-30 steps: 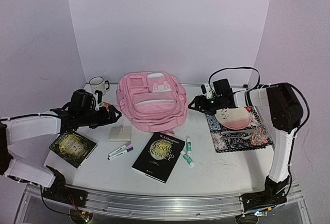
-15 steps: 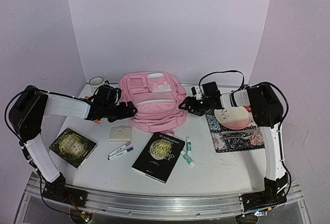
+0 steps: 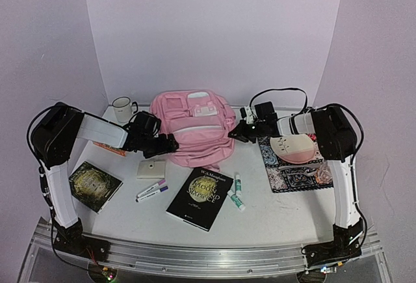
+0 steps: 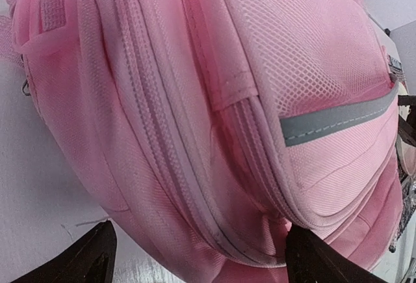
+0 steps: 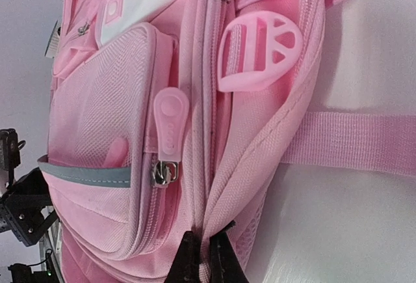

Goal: Pack the student bag
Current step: Move the student bag from the book.

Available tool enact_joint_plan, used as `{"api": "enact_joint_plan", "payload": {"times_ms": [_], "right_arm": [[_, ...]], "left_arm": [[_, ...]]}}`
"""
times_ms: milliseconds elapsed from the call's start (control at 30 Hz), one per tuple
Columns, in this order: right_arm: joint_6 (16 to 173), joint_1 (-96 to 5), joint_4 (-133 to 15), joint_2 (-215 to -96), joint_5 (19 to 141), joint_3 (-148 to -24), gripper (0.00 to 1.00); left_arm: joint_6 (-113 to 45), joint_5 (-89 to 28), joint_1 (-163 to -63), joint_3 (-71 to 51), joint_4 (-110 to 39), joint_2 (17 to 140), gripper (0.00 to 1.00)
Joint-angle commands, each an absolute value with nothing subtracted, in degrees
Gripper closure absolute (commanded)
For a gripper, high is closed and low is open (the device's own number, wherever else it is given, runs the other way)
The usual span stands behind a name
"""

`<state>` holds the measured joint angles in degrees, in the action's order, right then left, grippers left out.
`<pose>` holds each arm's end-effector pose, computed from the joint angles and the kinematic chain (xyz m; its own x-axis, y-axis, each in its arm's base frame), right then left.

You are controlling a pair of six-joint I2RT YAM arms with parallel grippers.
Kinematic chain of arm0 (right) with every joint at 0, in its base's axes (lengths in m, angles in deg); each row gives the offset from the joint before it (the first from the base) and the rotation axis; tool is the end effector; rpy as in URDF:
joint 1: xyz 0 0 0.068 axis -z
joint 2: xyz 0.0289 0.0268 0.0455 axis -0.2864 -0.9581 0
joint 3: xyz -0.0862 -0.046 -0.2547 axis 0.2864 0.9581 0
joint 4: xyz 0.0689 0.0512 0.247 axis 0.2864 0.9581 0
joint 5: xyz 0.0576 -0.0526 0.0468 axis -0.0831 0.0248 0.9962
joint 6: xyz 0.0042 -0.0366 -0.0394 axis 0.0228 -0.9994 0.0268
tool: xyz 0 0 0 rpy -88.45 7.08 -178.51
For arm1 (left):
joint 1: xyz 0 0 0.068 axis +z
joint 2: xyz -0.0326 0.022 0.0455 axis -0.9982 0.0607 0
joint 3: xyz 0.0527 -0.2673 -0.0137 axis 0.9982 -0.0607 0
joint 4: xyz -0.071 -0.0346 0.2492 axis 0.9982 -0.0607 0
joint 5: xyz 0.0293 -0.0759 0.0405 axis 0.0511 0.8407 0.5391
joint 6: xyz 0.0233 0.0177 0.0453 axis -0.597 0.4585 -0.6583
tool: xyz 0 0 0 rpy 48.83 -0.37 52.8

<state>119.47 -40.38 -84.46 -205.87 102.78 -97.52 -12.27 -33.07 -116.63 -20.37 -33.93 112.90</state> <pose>0.4603 0.2224 0.1520 -0.6683 0.2009 -0.7163 -0.5140 0.5713 0.6398 0.3408 -0.2016 0.1423 -0.8134 -0.1547 -0.5608 0.1381 0.8851 -0.4444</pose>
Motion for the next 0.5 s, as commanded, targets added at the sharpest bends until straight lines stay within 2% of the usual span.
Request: {"api": "enact_joint_plan", "payload": {"times_ms": [0,233,467], "right_arm": [[117.80,-41.42,-85.90,-194.81,108.73,-95.71,1.00],[117.41,-41.84,-86.18,-185.57,108.40,-91.96,1.00],[116.68,-42.39,-86.61,-177.10,102.19,-83.85,1.00]], "left_arm": [[-12.84,-32.17,-116.84,-16.42,-30.34,112.86,0.10],[-12.81,-31.22,-116.84,-16.51,-30.02,109.55,0.11],[-13.65,-31.85,-116.84,-18.63,-30.30,102.66,0.11]]}}
